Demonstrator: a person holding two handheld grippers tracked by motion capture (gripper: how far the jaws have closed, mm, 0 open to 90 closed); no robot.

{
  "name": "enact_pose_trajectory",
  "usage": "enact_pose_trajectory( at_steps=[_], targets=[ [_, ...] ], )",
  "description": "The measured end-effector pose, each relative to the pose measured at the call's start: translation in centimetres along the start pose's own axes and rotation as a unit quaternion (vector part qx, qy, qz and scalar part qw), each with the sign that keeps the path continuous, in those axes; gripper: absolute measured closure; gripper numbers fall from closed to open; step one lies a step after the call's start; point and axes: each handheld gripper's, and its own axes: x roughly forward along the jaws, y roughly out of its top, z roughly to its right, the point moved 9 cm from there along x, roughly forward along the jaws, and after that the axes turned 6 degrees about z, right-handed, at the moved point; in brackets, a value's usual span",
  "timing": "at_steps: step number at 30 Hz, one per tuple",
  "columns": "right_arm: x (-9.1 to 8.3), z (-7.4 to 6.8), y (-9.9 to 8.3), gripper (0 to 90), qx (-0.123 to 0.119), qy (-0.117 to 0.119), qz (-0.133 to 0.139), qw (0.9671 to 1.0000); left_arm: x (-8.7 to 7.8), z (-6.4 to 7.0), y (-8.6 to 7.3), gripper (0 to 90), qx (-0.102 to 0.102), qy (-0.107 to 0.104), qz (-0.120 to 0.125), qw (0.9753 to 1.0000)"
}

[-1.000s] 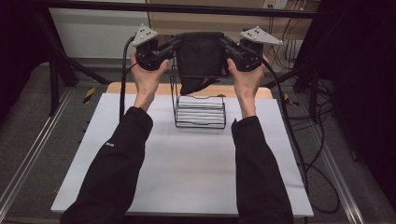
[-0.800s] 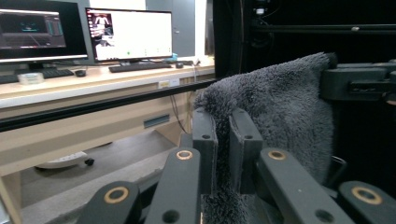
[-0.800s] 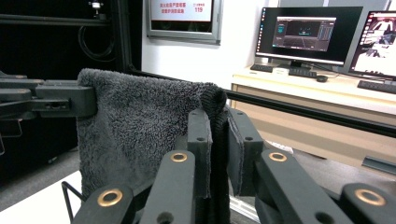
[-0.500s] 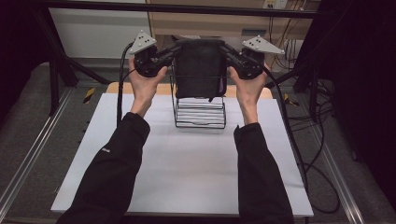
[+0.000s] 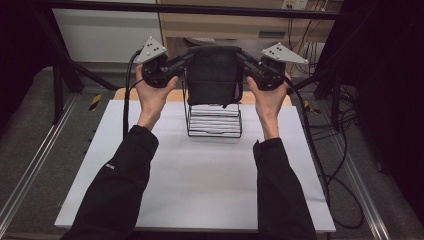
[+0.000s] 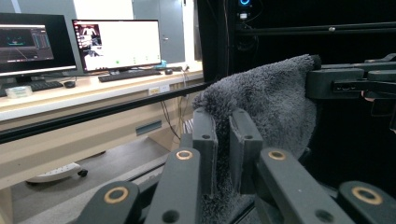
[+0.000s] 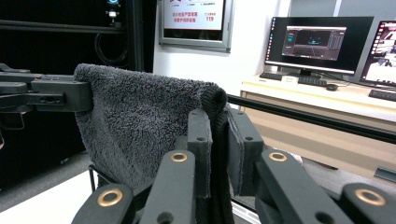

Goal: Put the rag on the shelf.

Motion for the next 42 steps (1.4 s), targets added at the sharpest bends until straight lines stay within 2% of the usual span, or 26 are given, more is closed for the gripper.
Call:
enact_pose_trajectory(
  at_steps=[3,7,25,30,37,42],
  targets=[
    [-0.2,-0.1,-0.2,81.2,0.002,0.002,0.001,1.0,-0.2,0.2,-0.1,82.2,-0.005,-0.002,0.004,1.0],
    [-0.5,-0.4,-0.3,81.2,-0.009,0.003,0.002,1.0,-0.5,0.5,-0.3,82.2,0.0,-0.003,0.002,1.0],
    [-1.9,-1.6,-1.5,81.1,-0.023,0.015,-0.003,0.9996,-2.0,1.7,-2.1,82.2,0.008,-0.009,-0.001,0.9999],
    [-2.3,-1.8,-2.2,81.1,-0.021,0.019,-0.014,0.9995,-2.2,2.2,-2.9,82.1,0.023,-0.007,-0.013,0.9996],
    [-2.7,-2.4,-2.7,81.1,-0.035,0.02,-0.018,0.999,-2.7,2.6,-4.1,82.0,0.033,-0.005,-0.02,0.9992],
    [-3.1,-2.6,-3.8,81.0,-0.025,0.024,-0.03,0.999,-2.8,2.7,-5.1,81.8,0.028,-0.005,-0.028,0.9992]
  ],
)
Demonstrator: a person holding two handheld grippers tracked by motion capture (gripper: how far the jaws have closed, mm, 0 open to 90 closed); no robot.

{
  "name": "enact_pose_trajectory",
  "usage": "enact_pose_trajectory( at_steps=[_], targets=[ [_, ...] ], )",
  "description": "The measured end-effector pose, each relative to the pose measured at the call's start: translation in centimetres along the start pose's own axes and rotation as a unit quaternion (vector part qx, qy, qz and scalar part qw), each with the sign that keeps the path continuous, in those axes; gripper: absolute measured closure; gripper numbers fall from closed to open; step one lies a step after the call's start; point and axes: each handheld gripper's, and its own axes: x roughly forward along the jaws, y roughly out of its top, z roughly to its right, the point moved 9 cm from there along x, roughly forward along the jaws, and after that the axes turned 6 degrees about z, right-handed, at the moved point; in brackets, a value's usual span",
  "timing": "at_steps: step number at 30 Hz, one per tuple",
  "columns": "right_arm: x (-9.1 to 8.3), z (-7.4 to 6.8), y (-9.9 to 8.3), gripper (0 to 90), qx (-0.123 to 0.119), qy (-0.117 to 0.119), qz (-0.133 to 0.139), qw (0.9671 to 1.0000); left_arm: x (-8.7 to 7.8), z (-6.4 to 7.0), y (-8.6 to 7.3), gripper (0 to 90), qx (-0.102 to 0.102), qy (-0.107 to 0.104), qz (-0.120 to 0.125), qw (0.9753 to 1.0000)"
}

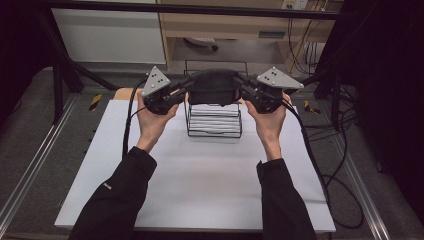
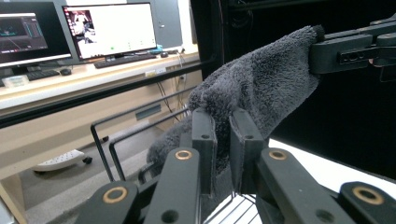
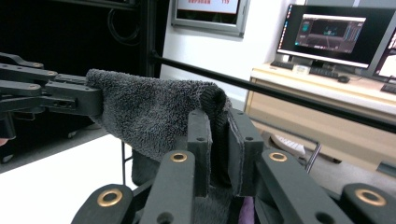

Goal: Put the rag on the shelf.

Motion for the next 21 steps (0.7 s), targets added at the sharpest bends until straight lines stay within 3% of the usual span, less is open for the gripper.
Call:
enact_pose_trajectory(
  at_steps=[5,13,17,21],
  targets=[
    [-0.3,-0.1,-0.9,80.4,0.013,0.004,-0.02,0.9997,0.0,0.2,-0.7,81.0,-0.008,0.0,-0.014,0.9999],
    [-1.0,-0.4,-2.1,76.5,0.029,0.017,-0.046,0.9984,-0.4,0.5,-1.6,76.4,-0.033,-0.005,-0.055,0.9979],
    [-1.5,-0.6,-2.4,69.6,0.03,0.017,-0.061,0.9975,-0.8,0.6,-2.1,72.0,-0.041,-0.009,-0.079,0.996],
    [-2.2,-0.8,-3.1,56.6,0.029,0.003,-0.082,0.9962,-1.3,0.8,-3.0,63.5,-0.043,-0.011,-0.113,0.9926]
  ],
)
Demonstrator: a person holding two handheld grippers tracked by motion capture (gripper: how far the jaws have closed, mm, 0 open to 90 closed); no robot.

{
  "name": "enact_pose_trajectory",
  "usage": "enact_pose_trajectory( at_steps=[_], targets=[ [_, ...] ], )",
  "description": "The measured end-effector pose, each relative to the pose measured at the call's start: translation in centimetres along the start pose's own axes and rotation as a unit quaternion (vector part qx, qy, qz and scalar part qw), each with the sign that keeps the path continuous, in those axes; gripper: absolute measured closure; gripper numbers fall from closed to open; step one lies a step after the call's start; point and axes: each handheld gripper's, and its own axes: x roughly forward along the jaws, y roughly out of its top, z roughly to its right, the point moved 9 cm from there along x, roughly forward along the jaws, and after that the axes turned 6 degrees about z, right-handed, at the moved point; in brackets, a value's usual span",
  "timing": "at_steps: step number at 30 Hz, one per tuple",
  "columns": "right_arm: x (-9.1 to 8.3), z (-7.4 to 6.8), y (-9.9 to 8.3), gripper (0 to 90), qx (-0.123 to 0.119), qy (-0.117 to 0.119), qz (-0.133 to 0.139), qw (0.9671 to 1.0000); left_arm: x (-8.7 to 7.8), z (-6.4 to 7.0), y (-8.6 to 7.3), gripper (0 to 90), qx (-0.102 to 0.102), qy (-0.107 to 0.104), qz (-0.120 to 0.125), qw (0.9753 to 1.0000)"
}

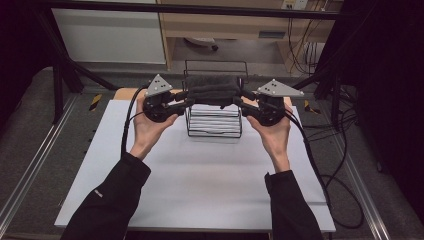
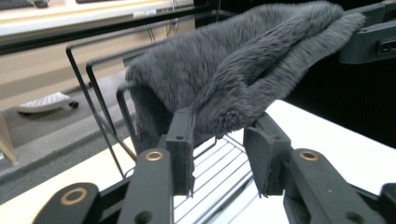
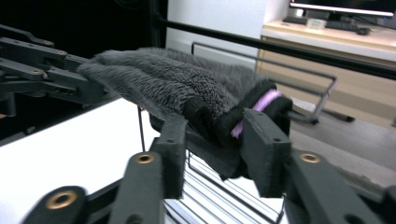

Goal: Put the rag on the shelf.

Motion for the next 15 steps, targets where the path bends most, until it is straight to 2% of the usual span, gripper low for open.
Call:
enact_pose_trajectory(
  at_steps=[2,5,6,9,14,15],
  targets=[
    [-0.1,0.0,-0.3,54.8,0.001,-0.001,-0.004,1.0,-0.1,0.1,-0.4,62.5,0.001,0.0,-0.008,1.0],
    [-0.3,0.0,-1.3,47.4,0.006,-0.006,-0.015,0.9999,0.0,0.1,-1.2,58.8,-0.001,0.002,-0.021,0.9998],
    [-0.4,0.1,-1.9,42.5,0.009,-0.008,-0.02,0.9997,0.0,0.1,-1.5,56.4,-0.001,0.003,-0.025,0.9997],
    [-0.4,0.2,-2.5,38.3,0.014,-0.01,-0.024,0.9996,0.2,0.0,-2.4,53.7,-0.006,0.006,-0.037,0.9993],
    [-0.3,0.6,-4.4,28.2,0.028,-0.01,-0.038,0.9988,0.4,0.0,-4.3,47.0,-0.016,0.008,-0.053,0.9984],
    [-0.2,0.8,-5.3,25.3,0.033,-0.012,-0.042,0.9985,0.5,0.0,-4.7,44.5,-0.017,0.008,-0.057,0.9982]
  ],
)
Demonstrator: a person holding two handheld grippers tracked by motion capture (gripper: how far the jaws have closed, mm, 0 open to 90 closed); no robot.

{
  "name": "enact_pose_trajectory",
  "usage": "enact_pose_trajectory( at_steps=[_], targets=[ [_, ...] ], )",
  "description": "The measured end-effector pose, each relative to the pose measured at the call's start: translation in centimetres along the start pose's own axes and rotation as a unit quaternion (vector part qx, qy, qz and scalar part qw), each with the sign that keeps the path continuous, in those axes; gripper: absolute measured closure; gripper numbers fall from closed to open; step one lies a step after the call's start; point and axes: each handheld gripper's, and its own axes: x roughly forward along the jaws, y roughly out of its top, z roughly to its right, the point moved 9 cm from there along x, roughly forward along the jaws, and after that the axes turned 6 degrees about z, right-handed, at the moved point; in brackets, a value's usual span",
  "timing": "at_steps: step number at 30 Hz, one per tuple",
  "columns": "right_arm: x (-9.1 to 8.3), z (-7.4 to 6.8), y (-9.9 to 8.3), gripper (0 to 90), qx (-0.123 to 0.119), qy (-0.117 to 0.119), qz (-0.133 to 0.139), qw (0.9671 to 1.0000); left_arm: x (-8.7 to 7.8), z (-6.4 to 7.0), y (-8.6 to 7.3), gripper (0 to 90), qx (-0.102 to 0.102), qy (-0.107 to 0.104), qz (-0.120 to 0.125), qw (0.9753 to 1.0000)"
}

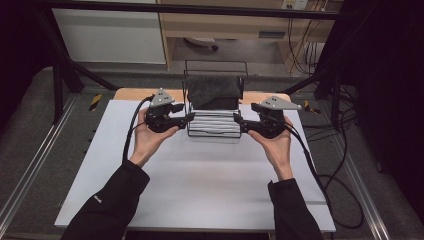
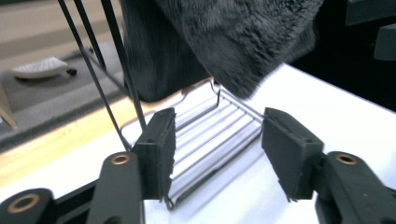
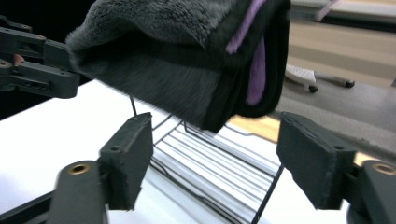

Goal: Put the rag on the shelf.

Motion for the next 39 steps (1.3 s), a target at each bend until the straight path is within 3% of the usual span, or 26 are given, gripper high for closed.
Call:
enact_pose_trajectory(
  at_steps=[9,15,24,29,39],
  targets=[
    [0.5,0.5,-4.4,11.1,0.022,0.009,-0.021,0.9995,0.2,-0.6,-4.4,28.9,-0.024,-0.002,-0.046,0.9986],
    [0.0,0.4,-5.9,7.2,0.023,0.013,-0.025,0.9993,-1.0,-1.3,-7.1,21.7,-0.028,0.002,-0.069,0.9972],
    [-1.9,0.0,-8.1,1.6,0.037,0.032,-0.044,0.9978,-4.4,-2.0,-10.7,14.1,-0.039,-0.002,-0.078,0.9962],
    [-2.8,0.2,-10.1,0.8,0.051,0.038,-0.061,0.9961,-6.1,-2.8,-13.0,14.0,-0.056,0.003,-0.074,0.9957],
    [-4.8,0.5,-14.5,0.6,0.05,0.065,-0.094,0.9922,-9.1,-3.5,-16.1,14.2,-0.058,0.006,-0.077,0.9953]
  ],
)
